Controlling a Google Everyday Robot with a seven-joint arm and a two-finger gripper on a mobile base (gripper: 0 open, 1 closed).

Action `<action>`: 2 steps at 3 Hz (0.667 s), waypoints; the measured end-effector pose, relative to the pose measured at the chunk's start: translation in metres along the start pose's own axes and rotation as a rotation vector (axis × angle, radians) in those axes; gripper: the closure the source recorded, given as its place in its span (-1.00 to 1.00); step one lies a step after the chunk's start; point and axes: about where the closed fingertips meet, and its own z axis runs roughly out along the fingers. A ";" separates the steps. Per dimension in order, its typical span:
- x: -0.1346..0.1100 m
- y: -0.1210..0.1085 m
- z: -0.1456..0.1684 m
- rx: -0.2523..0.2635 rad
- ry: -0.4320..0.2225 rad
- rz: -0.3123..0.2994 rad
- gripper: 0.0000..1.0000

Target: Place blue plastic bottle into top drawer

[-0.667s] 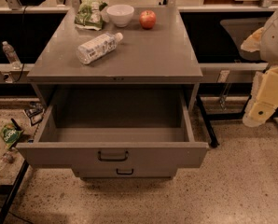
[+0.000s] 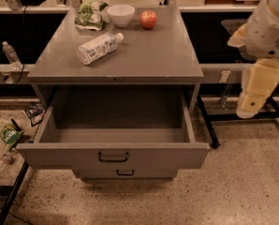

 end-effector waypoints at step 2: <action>-0.033 -0.048 0.018 0.023 0.074 -0.172 -1.00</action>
Offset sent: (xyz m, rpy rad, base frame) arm 0.0413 0.0178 -0.0025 -0.0932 -0.0009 0.1183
